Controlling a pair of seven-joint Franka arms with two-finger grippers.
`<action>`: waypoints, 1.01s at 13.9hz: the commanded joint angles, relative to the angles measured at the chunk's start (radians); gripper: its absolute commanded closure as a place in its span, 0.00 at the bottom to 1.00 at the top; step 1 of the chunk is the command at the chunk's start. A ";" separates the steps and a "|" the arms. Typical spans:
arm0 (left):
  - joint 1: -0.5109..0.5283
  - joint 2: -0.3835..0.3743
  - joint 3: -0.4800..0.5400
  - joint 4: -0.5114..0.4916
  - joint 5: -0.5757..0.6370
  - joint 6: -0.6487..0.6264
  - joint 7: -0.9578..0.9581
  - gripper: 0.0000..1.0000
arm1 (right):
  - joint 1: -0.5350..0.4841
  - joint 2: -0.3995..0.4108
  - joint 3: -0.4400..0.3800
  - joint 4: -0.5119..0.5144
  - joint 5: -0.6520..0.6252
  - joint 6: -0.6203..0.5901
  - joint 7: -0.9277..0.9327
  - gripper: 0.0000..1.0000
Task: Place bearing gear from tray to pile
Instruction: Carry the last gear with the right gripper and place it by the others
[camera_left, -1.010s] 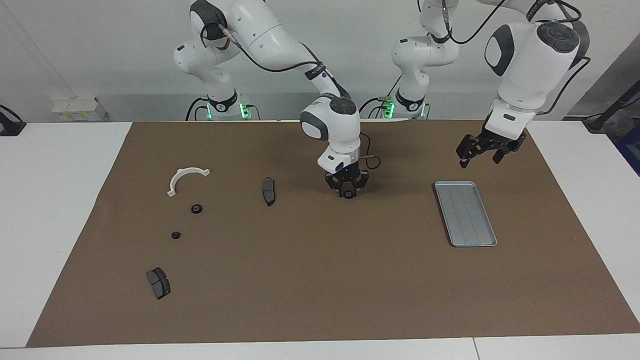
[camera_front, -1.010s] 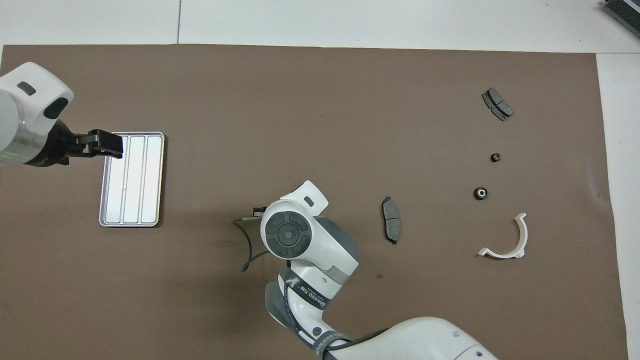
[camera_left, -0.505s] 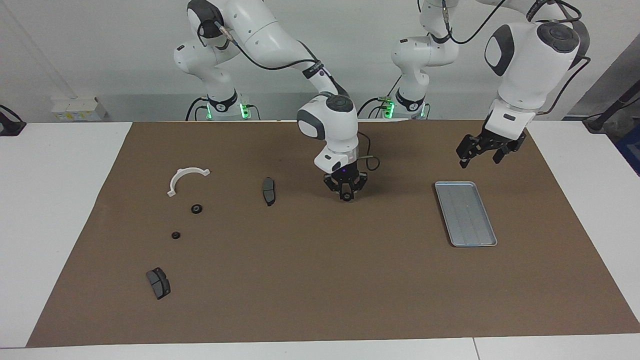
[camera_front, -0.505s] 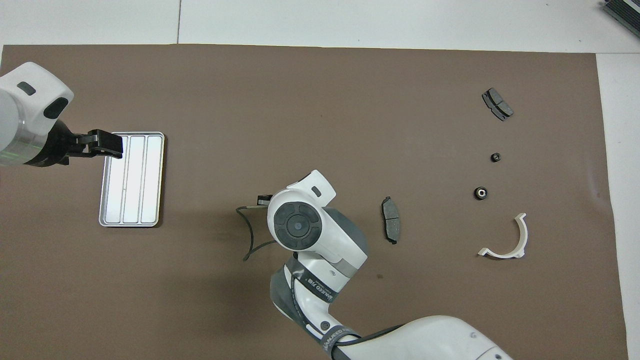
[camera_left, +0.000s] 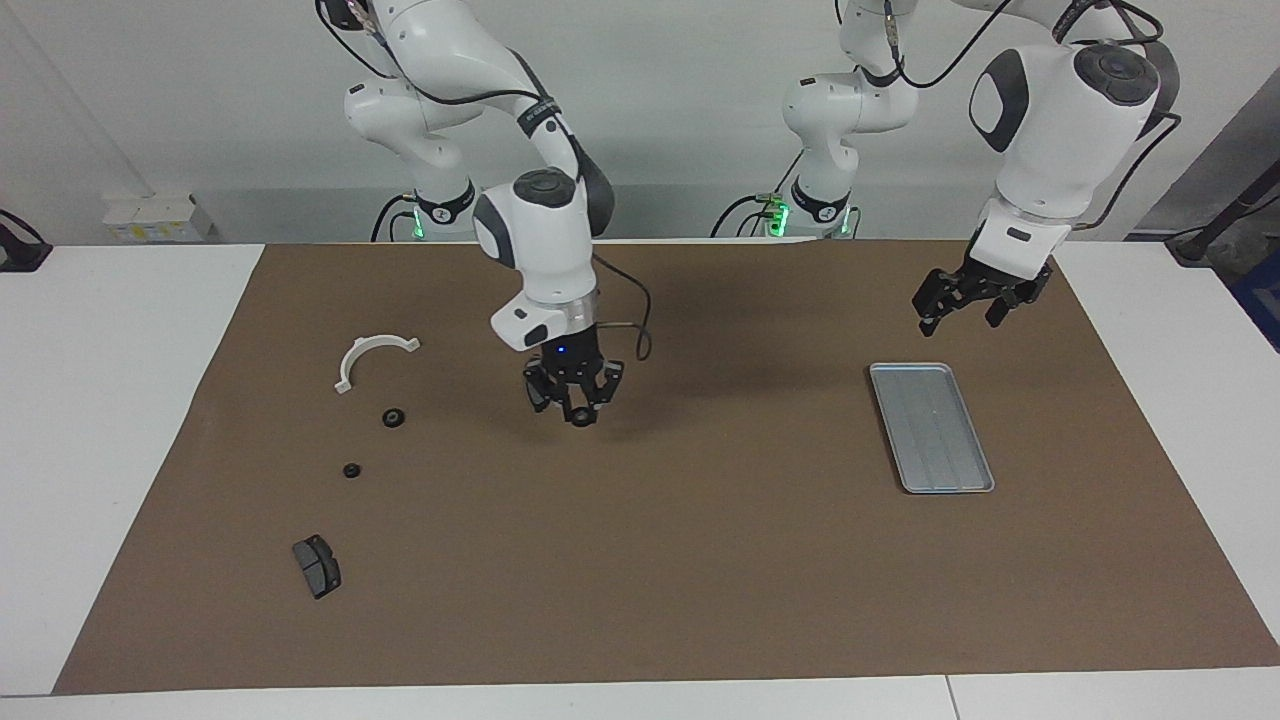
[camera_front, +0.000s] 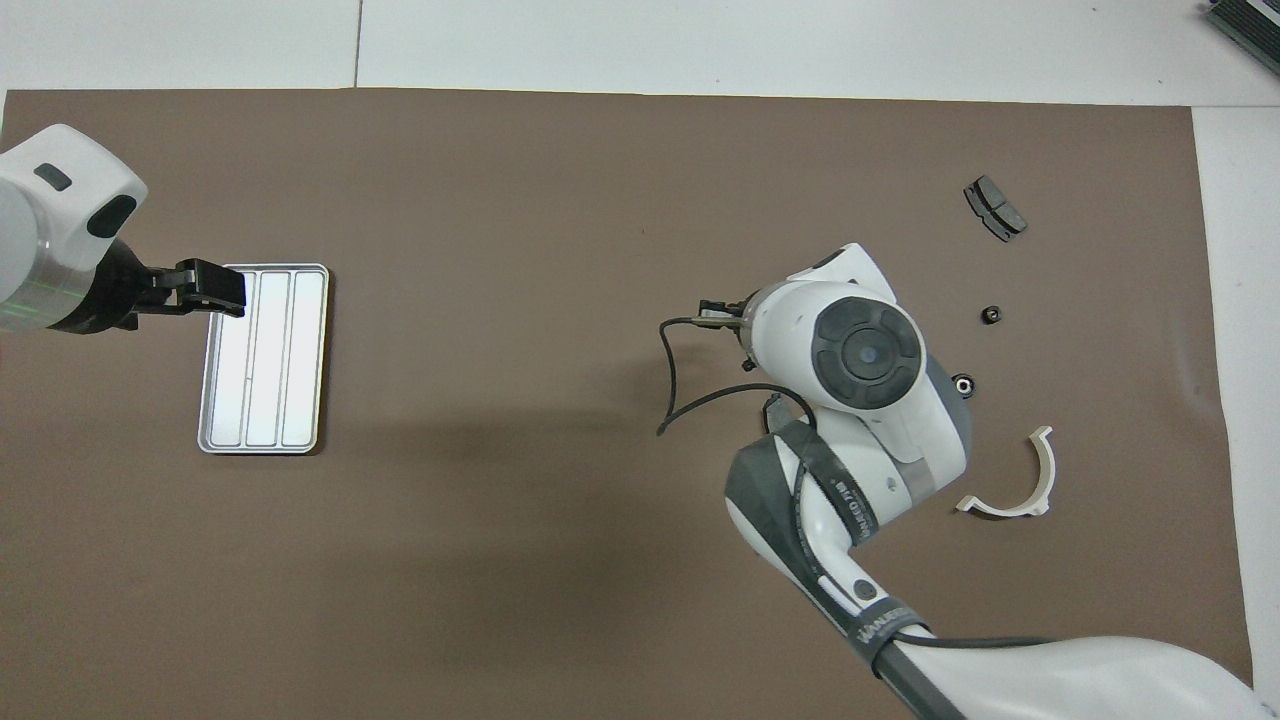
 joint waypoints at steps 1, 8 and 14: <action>0.009 -0.027 -0.003 -0.028 -0.011 0.002 0.003 0.00 | -0.113 -0.021 0.015 -0.050 -0.019 0.013 -0.143 1.00; 0.008 -0.027 -0.003 -0.028 -0.011 0.001 0.003 0.00 | -0.312 0.088 0.018 0.030 0.006 0.005 -0.394 0.98; 0.009 -0.029 -0.003 -0.028 -0.011 0.002 0.003 0.00 | -0.308 0.186 0.018 0.091 0.110 0.020 -0.412 0.55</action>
